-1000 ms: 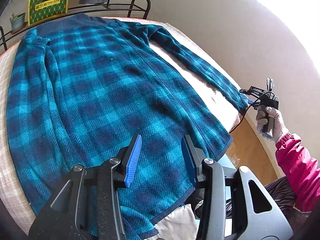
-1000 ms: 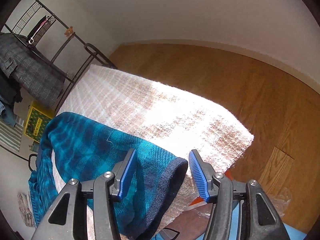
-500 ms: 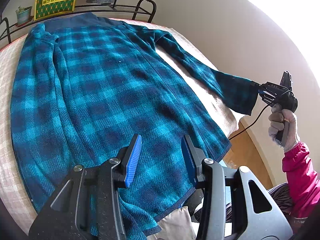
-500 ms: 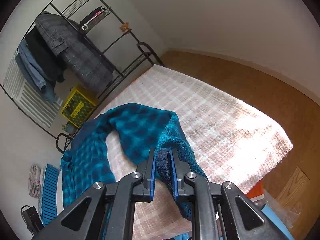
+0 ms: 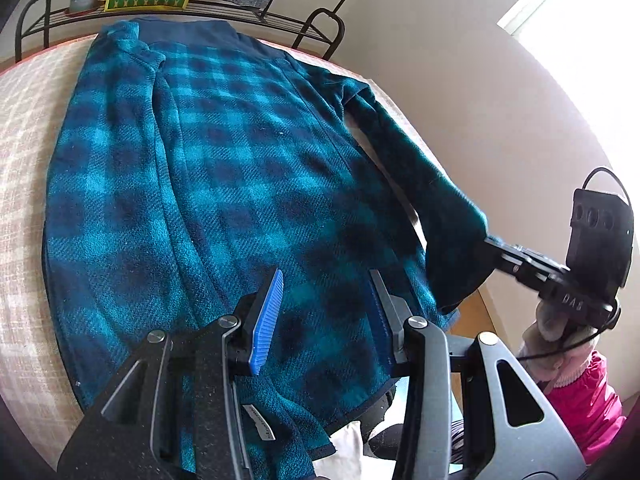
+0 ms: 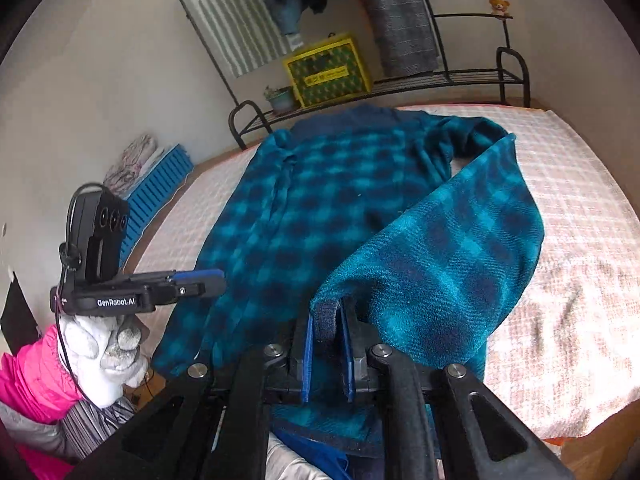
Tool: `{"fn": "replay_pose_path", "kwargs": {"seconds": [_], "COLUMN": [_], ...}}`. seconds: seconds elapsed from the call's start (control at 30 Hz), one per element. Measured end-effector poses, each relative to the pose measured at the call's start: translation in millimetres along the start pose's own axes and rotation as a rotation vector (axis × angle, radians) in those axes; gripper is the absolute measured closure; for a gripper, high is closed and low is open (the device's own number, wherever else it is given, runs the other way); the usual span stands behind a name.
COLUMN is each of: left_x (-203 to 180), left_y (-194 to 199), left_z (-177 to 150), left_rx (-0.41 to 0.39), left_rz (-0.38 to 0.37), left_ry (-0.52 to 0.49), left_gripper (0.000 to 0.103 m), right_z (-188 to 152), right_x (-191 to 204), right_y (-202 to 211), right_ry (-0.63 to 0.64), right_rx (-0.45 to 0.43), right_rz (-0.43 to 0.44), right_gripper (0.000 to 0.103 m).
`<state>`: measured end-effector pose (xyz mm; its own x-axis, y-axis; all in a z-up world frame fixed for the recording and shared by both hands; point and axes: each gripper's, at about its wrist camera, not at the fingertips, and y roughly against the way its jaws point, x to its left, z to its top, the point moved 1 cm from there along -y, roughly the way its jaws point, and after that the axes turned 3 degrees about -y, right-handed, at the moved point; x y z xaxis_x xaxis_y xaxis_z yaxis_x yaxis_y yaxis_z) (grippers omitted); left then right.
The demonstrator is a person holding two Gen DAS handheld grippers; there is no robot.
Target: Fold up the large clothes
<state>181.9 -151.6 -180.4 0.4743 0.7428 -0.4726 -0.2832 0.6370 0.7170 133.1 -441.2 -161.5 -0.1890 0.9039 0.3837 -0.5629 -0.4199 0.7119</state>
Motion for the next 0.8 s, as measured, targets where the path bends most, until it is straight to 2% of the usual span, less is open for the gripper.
{"fn": "replay_pose_path", "kwargs": {"seconds": [0.17, 0.23, 0.3, 0.43, 0.5, 0.73, 0.8], "left_x": [8.9, 11.3, 12.0, 5.3, -2.3, -17.6, -14.3], "left_y": [2.5, 2.1, -0.9, -10.5, -20.0, -63.4, -77.3], "left_z": [-1.6, -3.2, -3.9, -1.9, -0.2, 0.7, -1.8], "left_rx": [-0.005, 0.0, 0.009, 0.023, 0.04, 0.117, 0.153], "left_rz": [0.002, -0.005, -0.018, -0.045, -0.063, -0.076, -0.081], "left_ry": [0.032, 0.049, 0.069, 0.093, 0.097, 0.144, 0.183], "left_gripper": [0.061, 0.061, 0.061, 0.059, 0.04, 0.04, 0.04], "right_z": [-41.2, -50.7, -53.2, -35.3, -21.5, 38.4, 57.8], "right_x": [27.8, 26.5, 24.0, 17.6, 10.9, -57.0, -77.8], "right_y": [-57.3, -68.0, -63.5, -29.1, -15.1, 15.8, 19.6], "right_ry": [0.157, 0.153, 0.149, 0.126, 0.096, -0.085, -0.12], "right_rx": [0.199, 0.244, 0.262, 0.188, 0.14, 0.015, -0.02], "right_rz": [0.028, 0.026, 0.06, 0.112, 0.105, 0.065, 0.043], "right_gripper": [0.097, 0.097, 0.092, 0.076, 0.073, 0.063, 0.057]}}
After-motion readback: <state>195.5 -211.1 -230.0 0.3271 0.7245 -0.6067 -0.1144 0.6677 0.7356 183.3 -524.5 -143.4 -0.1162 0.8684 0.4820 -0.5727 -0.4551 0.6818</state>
